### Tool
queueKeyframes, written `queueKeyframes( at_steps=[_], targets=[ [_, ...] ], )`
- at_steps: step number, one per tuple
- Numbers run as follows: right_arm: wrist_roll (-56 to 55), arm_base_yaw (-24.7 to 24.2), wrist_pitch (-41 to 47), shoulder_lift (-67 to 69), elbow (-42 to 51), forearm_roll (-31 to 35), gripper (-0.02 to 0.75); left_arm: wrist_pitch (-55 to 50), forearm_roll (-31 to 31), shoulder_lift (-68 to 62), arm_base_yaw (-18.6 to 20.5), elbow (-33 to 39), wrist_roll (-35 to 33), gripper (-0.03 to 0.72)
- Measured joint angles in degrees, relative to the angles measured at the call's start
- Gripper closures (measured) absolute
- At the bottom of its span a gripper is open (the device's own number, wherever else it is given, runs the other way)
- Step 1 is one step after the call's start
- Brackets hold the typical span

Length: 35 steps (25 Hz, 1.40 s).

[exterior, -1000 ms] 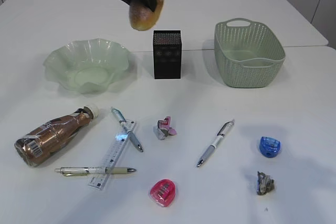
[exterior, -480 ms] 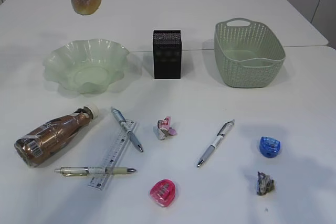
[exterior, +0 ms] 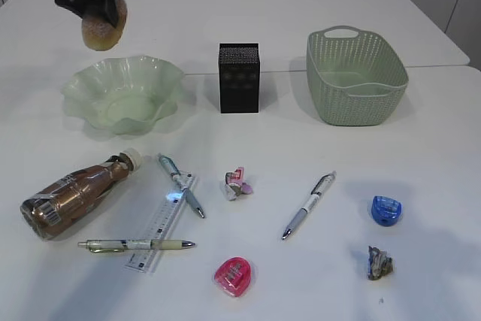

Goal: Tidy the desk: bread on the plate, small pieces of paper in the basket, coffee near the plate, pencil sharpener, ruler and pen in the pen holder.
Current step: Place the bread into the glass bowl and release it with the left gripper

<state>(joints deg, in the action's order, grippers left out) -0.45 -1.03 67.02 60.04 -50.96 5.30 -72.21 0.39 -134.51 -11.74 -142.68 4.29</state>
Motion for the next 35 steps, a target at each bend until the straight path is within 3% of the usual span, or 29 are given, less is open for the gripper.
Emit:
queueKeyframes(
  at_steps=[6,25,35],
  targets=[
    [0.00,0.00,-0.11,0.00,0.00,0.00,0.206,0.11,-4.25,-0.99,0.76,5.09,-0.46,0.449],
    [0.10,0.00,-0.11,0.00,0.00,0.33,0.206,1.09,-1.61,-11.35,0.76,5.85,-0.46,0.422],
    [0.10,0.00,-0.11,0.00,0.00,0.38,0.206,1.18,0.53,-11.46,1.55,5.85,-0.46,0.197]
  ],
)
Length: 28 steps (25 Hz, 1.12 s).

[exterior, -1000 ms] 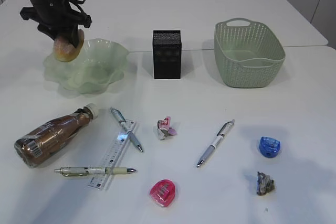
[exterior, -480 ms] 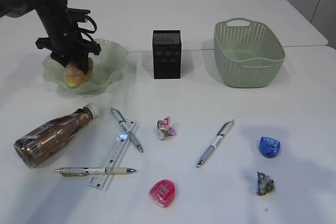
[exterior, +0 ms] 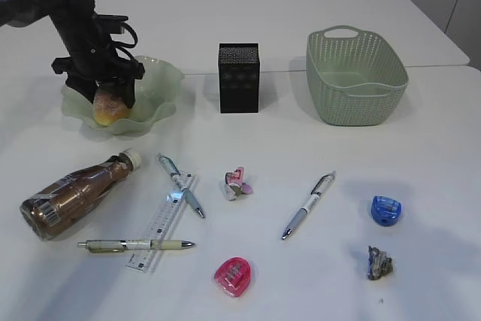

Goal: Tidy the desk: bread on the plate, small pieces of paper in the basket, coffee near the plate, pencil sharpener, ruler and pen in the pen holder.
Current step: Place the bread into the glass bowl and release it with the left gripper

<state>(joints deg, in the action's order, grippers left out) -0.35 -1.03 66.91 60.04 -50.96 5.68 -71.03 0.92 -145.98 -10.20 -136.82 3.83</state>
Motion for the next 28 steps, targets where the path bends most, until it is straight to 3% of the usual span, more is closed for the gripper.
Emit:
queueKeyframes(
  at_steps=[7,13,23,26,28],
  targets=[
    [0.35,0.00,0.00,0.00,-0.38,0.59,0.206,0.00,1.45,0.00,0.25,-2.90,0.00,0.171],
    [0.65,0.00,0.00,0.00,-2.64,0.92,0.206,0.35,3.73,0.00,0.60,-3.58,0.00,0.099],
    [1.41,0.00,0.48,0.00,-3.38,1.21,0.206,0.16,4.89,0.52,1.90,-3.68,0.00,0.092],
    [3.51,0.00,0.48,0.00,-3.38,3.07,0.206,0.16,5.51,2.26,2.23,-3.68,0.00,0.096],
    [8.74,0.00,0.48,0.00,-3.87,8.69,0.206,0.12,6.52,4.01,2.51,-3.68,0.00,0.096]
  ],
)
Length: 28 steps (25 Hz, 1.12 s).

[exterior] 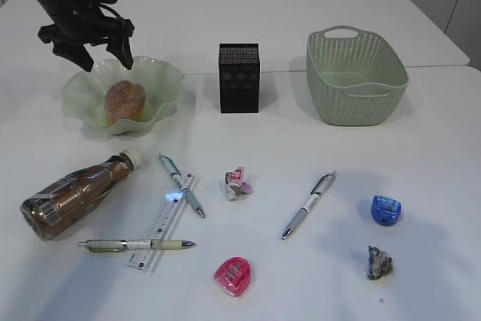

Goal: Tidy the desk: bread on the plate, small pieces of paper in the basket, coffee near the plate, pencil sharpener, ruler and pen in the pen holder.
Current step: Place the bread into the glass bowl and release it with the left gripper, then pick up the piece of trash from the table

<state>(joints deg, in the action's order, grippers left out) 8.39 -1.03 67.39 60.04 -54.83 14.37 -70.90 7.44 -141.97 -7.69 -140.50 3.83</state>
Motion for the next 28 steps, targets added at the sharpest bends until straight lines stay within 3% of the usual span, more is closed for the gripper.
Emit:
queueKeyframes(
  at_steps=[5,18,28],
  targets=[
    [5.85,0.00,-0.11,0.66,-2.21,7.18,0.206,-0.23,1.13,4.55,0.12,0.00,-0.38,0.107],
    [10.95,0.00,1.48,5.60,-8.29,14.62,0.206,-1.15,2.82,23.64,2.77,2.52,-3.83,0.146],
    [14.55,0.00,1.69,9.51,-9.21,18.44,0.206,-1.49,-3.11,42.70,3.55,13.93,-5.14,0.164]
  ],
)
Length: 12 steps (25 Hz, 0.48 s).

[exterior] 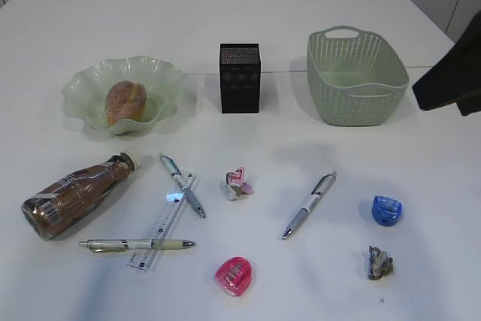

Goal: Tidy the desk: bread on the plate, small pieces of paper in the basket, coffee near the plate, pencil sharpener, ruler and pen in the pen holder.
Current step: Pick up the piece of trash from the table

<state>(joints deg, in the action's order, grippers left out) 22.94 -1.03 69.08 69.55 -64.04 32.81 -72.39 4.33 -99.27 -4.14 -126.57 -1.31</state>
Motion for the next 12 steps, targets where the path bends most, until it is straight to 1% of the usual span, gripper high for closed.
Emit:
queueKeyframes(
  at_steps=[4,7,8,10,12],
  targets=[
    [2.25,0.22,-0.11,1.73,-0.71,2.36,0.225,0.00,-3.89,9.88,0.00,9.91,-0.11,0.178],
    [2.90,1.36,-0.74,2.53,-1.59,3.05,0.230,-0.03,-6.04,16.25,0.00,19.71,-0.11,0.179],
    [3.01,3.73,-1.23,3.90,-1.89,3.29,0.231,-0.03,-6.72,18.06,0.00,22.24,-0.11,0.179],
    [3.04,5.90,-2.45,4.71,-2.16,3.29,0.232,-0.13,-7.81,20.94,0.00,27.38,-0.11,0.180],
    [3.16,9.46,-4.10,6.67,-2.91,3.41,0.232,-0.13,-8.22,22.96,0.00,30.98,-0.11,0.180]
  ],
)
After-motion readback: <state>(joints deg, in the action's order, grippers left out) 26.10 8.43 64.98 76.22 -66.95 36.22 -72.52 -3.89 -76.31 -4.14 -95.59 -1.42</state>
